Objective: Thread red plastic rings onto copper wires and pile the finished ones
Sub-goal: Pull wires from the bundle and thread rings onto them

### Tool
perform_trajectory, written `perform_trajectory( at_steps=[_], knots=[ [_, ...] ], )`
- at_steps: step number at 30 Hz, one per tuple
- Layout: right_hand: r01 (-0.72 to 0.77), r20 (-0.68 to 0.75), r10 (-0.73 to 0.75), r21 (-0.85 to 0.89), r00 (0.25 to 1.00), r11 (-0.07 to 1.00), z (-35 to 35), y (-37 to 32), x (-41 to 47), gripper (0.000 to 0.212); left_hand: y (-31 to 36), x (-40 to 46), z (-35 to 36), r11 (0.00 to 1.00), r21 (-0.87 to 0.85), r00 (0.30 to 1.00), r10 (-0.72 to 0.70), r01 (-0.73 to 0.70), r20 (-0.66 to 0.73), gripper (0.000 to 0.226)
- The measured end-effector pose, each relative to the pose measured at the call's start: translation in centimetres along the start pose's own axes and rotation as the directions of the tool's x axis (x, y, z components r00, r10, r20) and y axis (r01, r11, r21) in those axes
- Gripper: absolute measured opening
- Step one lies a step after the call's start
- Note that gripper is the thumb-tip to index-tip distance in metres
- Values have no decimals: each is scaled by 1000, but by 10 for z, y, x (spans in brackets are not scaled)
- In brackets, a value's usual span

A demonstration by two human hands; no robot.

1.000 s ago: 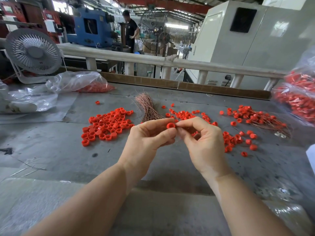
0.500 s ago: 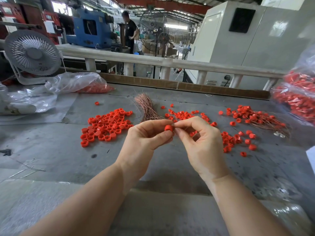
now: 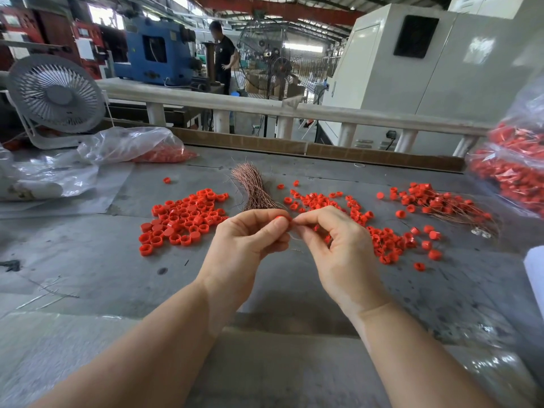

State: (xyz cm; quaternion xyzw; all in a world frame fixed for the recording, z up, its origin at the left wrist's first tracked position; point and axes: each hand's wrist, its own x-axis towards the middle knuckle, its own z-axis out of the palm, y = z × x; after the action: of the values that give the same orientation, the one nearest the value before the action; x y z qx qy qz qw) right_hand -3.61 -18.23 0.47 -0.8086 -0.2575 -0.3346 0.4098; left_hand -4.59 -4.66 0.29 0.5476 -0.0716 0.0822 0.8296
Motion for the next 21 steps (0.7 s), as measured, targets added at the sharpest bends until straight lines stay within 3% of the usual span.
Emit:
perform_trajectory(
  at_steps=[4,7,16,21],
  knots=[
    [-120,45,120,0,992,993,-2,4,1,9,1,2,-1,993,-117,999,-33,31,-16,19],
    [-169,52,168,11,984,986,-3,5,2,13,0,4,-2,994,-100,998,-47,43,-39,10],
    [-134,61,136,-36,989,990,-7,10,1,15,0,7,-8,982,-184,987,-76,50,-139,9],
    [-167,9,167,-19,986,986,-9,17,5,34,0,8,-8,973,-210,983,-127,97,-133,10]
  ],
)
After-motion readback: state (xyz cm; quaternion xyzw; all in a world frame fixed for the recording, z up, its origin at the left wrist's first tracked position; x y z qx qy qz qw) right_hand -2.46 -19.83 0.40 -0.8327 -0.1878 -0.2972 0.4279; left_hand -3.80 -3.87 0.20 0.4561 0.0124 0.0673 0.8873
